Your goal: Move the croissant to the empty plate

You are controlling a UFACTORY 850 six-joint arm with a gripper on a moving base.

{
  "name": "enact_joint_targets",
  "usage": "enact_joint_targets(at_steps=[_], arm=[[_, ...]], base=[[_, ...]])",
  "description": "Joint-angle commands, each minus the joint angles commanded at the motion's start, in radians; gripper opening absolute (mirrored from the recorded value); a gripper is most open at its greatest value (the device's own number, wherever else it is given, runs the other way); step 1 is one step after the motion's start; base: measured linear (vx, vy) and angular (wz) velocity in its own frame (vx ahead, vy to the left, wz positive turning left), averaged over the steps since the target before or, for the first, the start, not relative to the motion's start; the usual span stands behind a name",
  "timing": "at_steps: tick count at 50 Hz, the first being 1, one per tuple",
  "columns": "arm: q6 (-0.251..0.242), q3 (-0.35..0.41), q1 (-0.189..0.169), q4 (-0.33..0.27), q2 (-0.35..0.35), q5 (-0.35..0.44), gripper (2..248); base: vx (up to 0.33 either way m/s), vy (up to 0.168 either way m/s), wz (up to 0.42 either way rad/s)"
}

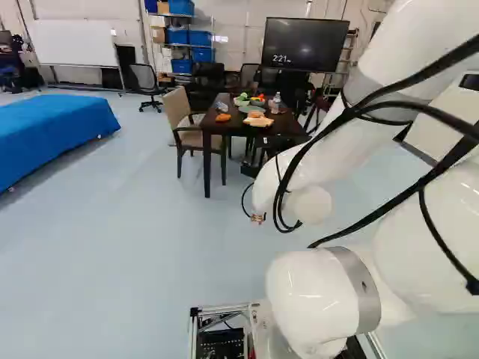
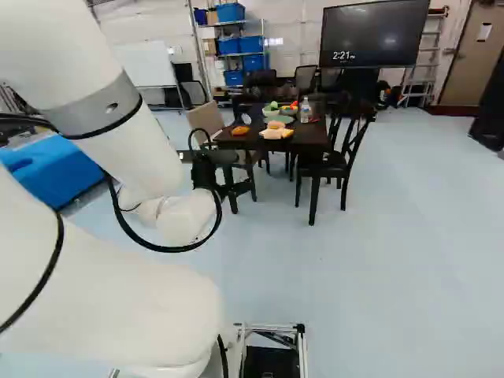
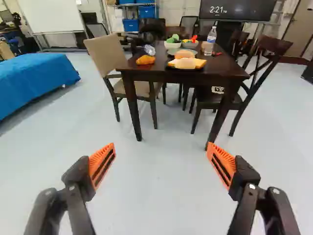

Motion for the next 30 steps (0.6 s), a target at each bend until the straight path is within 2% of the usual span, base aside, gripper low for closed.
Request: enact_joint_targets(at_steps=[13,30], arm=[[0.000,0.000,0.000,0.000,0.000,0.000,247],[0.000,0.000,0.000,0.000,0.000,0.000,247]], base=[[0.194,0.086,0.216],[0.190,0.041,-0.003]])
